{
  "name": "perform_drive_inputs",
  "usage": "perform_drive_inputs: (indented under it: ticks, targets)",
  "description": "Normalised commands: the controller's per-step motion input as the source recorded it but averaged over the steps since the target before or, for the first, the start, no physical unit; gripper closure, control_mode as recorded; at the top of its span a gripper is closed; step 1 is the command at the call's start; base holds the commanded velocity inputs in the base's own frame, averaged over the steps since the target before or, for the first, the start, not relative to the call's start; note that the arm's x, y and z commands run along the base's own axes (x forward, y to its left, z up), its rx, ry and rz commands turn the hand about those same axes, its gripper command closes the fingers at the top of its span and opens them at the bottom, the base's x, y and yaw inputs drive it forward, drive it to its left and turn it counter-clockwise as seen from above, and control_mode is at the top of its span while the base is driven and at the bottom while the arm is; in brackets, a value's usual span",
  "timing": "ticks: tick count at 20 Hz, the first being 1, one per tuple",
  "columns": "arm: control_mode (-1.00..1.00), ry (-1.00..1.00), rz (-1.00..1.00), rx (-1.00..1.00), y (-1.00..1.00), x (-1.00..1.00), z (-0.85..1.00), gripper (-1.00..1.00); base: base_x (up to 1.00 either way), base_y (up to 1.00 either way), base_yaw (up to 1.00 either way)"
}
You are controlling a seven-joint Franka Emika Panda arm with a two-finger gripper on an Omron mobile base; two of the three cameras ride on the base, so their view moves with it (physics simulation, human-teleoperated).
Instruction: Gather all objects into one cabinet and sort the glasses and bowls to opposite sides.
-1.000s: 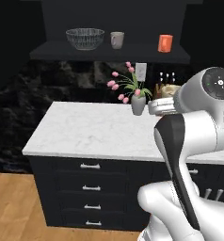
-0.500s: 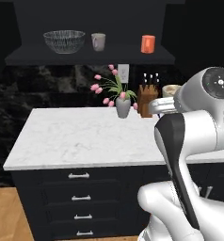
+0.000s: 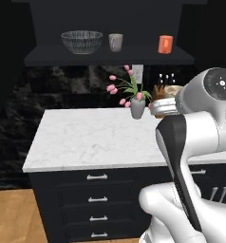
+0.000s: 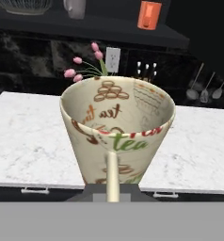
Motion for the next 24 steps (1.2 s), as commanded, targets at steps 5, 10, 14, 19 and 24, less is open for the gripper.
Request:
perform_drive_inputs:
  ticks: [5, 10, 14, 19, 24]
  targets:
    - [1.00, 0.00, 0.00, 0.00, 0.00, 0.00, 0.00, 1.00, 0.46, 0.06, -0.16]
    - [1.00, 0.00, 0.00, 0.00, 0.00, 0.00, 0.00, 1.00, 0.64, 0.19, -0.16]
    - [1.00, 0.00, 0.00, 0.00, 0.00, 0.00, 0.00, 1.00, 0.54, 0.29, -0.12]
    - [1.00, 0.00, 0.00, 0.00, 0.00, 0.00, 0.00, 1.00, 0.22, 0.02, -0.05]
    - [1.00, 0.00, 0.00, 0.00, 0.00, 0.00, 0.00, 1.00, 0.00, 0.00, 0.00]
